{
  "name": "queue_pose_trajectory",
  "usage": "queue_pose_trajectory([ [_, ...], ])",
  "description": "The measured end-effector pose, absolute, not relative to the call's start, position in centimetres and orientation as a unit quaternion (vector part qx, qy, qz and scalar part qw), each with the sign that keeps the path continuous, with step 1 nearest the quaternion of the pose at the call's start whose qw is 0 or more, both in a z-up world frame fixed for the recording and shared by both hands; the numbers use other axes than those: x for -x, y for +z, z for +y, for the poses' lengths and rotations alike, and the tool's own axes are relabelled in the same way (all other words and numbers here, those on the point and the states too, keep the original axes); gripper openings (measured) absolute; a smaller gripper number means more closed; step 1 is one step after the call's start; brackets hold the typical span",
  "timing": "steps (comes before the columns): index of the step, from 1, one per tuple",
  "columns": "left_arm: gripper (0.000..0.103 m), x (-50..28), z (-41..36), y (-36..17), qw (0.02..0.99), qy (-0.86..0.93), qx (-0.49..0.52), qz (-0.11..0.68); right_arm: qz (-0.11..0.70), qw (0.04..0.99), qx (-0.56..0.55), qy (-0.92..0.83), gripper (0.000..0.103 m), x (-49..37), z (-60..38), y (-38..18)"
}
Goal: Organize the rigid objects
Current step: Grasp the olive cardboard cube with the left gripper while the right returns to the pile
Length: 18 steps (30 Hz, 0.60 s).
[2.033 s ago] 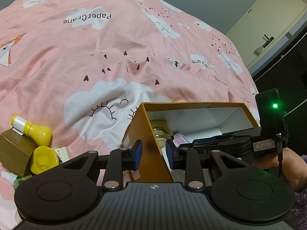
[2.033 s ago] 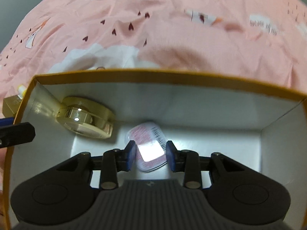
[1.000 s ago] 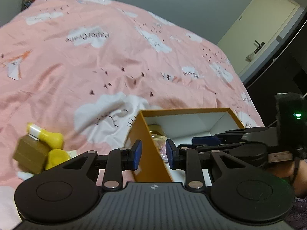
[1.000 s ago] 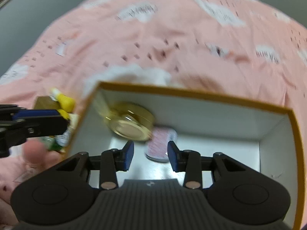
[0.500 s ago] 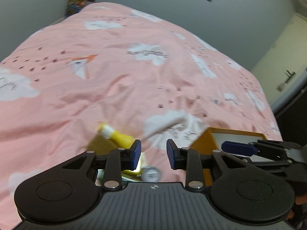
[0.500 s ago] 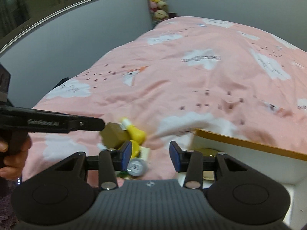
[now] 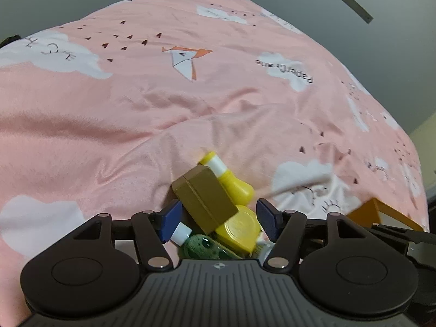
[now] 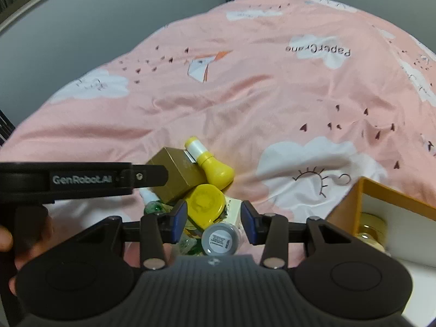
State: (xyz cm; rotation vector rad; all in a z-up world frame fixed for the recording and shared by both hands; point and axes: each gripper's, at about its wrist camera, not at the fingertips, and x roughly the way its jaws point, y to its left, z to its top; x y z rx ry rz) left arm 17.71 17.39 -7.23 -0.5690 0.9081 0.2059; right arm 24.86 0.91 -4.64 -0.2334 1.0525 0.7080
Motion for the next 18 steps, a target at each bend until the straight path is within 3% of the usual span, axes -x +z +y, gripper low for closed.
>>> queue_pose_trajectory([
  [18, 0.081, -21.6, 18.0, -11.2, 0.824, 0.117, 0.316, 0.456, 0.494, 0.793, 0.185, 0.305, 0.043, -27.4, 5.1, -8.7],
])
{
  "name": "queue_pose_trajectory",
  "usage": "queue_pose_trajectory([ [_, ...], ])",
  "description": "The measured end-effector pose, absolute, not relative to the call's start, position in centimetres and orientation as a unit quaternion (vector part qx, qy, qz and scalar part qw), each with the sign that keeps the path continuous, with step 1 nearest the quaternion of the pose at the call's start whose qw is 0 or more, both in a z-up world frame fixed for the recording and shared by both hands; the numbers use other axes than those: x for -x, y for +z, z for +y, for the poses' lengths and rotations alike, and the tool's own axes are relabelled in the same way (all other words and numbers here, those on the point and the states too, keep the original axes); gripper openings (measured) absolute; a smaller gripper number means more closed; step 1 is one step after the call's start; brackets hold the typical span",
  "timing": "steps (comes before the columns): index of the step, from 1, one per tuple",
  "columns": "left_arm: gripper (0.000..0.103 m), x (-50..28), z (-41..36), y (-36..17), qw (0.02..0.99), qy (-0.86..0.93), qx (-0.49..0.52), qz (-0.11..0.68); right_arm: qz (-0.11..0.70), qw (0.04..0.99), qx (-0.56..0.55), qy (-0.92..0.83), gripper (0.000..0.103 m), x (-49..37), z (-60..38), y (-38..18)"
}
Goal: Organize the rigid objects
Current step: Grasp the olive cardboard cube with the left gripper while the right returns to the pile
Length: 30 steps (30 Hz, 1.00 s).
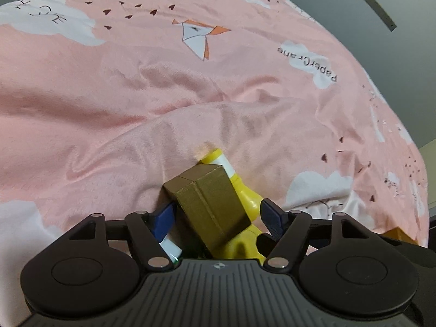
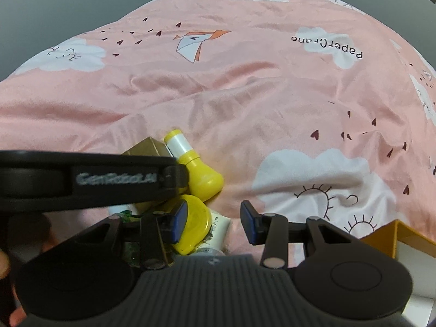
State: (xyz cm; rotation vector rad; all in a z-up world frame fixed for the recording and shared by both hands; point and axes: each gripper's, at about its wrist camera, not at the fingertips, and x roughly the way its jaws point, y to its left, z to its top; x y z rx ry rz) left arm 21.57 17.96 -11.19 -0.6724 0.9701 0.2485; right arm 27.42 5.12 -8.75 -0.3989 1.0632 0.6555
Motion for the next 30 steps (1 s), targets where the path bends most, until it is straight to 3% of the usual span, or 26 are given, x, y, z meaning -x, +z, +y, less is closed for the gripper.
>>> queue_pose_trajectory([
  [2, 0.074, -21.8, 18.2, -11.8, 0.82, 0.121, 0.316, 0.462, 0.495, 0.792, 0.187, 0.306, 0.043, -27.5, 5.3, -8.9],
  [10, 0.07, -21.6, 18.4, -12.3, 0.827, 0.109, 0.314, 0.453, 0.501, 0.79, 0.177, 0.306, 0.044, -27.8, 5.2, -9.2],
  [19, 0.055, -19.2, 17.6, -9.8, 0.855, 0.1, 0.274, 0.428, 0.486, 0.799, 0.167, 0.314, 0.044, -26.4, 4.6, -7.3],
  [30, 0.053, -14.2, 16.2, -5.7, 0.888, 0.102, 0.245, 0.375, 0.491, 0.811, 0.079, 0.309, 0.053, -23.2, 1.9, -5.0],
])
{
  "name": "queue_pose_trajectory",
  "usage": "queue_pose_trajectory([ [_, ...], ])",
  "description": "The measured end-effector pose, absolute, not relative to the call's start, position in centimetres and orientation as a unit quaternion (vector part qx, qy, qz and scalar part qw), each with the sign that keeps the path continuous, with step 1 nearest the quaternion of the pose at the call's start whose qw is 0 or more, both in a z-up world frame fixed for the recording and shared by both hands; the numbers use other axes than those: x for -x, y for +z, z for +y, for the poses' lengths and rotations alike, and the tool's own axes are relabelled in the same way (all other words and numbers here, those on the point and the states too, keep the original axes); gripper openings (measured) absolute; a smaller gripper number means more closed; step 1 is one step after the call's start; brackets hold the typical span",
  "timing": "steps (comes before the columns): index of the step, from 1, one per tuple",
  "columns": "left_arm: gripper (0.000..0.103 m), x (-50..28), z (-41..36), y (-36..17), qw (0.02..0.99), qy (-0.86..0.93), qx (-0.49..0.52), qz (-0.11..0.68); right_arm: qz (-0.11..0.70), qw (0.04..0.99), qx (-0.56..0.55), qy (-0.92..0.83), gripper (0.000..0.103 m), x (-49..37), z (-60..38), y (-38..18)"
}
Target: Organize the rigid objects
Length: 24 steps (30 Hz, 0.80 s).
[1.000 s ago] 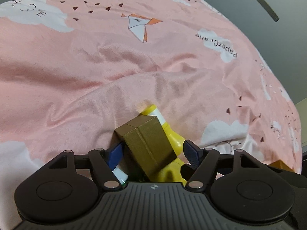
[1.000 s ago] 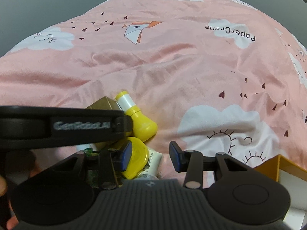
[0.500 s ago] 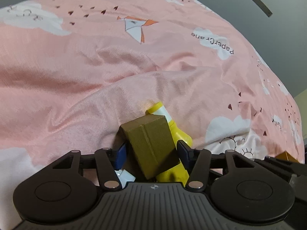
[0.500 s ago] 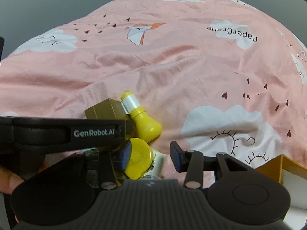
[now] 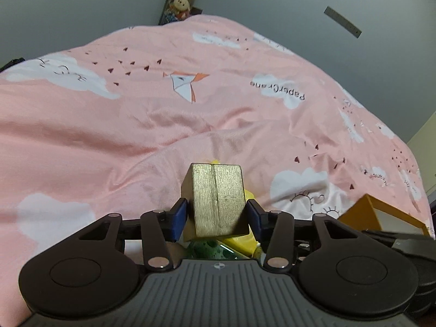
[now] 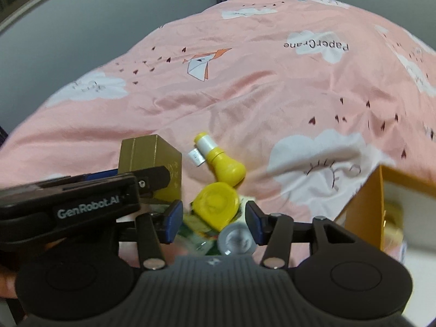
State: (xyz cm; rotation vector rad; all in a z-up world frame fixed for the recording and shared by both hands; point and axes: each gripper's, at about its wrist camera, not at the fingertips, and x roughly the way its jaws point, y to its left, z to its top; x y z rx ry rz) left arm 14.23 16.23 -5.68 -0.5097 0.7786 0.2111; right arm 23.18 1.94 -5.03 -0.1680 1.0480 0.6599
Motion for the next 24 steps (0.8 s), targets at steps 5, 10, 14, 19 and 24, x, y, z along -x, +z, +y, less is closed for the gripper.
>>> queue_pose_trajectory([
  [5, 0.053, -12.1, 16.5, -4.7, 0.891, 0.098, 0.249, 0.367, 0.499, 0.811, 0.025, 0.304, 0.055, -21.6, 0.9, -4.8],
  [10, 0.053, -10.1, 17.6, -4.3, 0.884, 0.093, 0.27, 0.369, 0.504, 0.812, -0.018, 0.294, 0.062, -20.6, 0.1, -5.2],
  [14, 0.053, -9.2, 18.6, -5.0, 0.873, 0.094, 0.282, 0.385, 0.514, 0.806, -0.048, 0.29, 0.062, -20.5, -0.4, -5.8],
  [19, 0.053, -9.4, 19.2, -5.7, 0.862, 0.101, 0.291, 0.403, 0.529, 0.793, -0.066, 0.296, 0.064, -20.6, -0.2, -6.9],
  [24, 0.053, -9.5, 20.1, -6.4, 0.852, 0.105, 0.304, 0.414, 0.543, 0.776, -0.084, 0.31, 0.073, -20.2, -0.1, -7.7],
])
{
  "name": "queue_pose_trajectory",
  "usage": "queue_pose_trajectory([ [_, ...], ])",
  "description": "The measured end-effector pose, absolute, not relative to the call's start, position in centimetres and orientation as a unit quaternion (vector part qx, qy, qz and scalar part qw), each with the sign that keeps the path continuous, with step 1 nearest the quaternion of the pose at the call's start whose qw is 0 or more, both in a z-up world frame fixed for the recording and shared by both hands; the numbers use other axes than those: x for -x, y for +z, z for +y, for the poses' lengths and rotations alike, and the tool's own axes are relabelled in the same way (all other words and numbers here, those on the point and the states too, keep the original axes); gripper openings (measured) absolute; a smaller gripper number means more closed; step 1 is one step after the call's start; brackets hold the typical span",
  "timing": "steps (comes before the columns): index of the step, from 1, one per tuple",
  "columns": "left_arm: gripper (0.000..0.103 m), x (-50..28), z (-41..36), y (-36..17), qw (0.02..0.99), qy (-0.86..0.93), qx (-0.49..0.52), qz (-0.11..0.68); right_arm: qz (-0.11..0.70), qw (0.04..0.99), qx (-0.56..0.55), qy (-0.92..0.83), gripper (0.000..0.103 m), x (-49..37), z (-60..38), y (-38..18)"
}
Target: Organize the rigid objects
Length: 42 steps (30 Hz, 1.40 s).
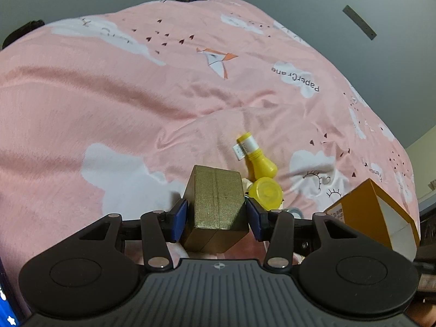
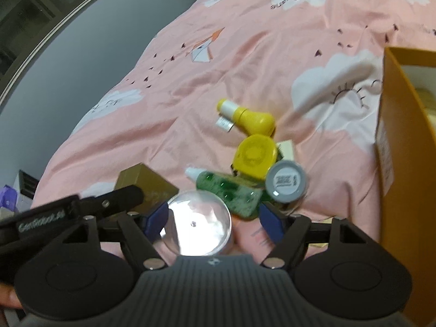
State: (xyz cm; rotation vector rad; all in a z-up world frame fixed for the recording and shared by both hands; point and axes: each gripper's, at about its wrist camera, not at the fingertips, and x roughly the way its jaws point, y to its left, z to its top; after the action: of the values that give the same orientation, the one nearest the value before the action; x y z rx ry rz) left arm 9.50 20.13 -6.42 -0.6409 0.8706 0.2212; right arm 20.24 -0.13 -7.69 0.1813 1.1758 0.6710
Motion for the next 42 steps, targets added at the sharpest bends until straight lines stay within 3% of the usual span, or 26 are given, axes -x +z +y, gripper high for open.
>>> queue_pose_trajectory([
  [9, 0.053, -10.6, 20.4, -6.4, 0.86, 0.115, 0.261, 0.423, 0.529, 0.776, -0.023, 0.342, 0.079, -19.0, 2.3, -7.9],
  [14, 0.065, -11.6, 20.0, -6.7, 0.856, 0.099, 0.24, 0.448, 0.525, 0.781, 0.009, 0.339, 0.071, -18.7, 3.3, -8.5],
  [18, 0.067, -12.4, 18.8, -7.5, 0.856, 0.087, 0.215, 0.462, 0.525, 0.777, 0.002, 0.346, 0.062, -18.8, 3.2, -8.7],
  [26, 0.071, -13.5, 16.2, -7.0, 0.867, 0.085, 0.119, 0.476, 0.516, 0.784, 0.014, 0.345, 0.061, -18.4, 3.2, -8.5],
  [33, 0.082, -14.5, 16.3, -7.0, 0.86, 0.078, 0.122, 0.489, 0.505, 0.79, 0.024, 0.346, 0.06, -17.7, 2.4, -7.5],
  [42, 0.083, -16.4, 16.0, -8.3, 0.845, 0.065, 0.108, 0.519, 0.516, 0.78, 0.02, 0.354, 0.06, -17.7, 2.2, -8.1],
])
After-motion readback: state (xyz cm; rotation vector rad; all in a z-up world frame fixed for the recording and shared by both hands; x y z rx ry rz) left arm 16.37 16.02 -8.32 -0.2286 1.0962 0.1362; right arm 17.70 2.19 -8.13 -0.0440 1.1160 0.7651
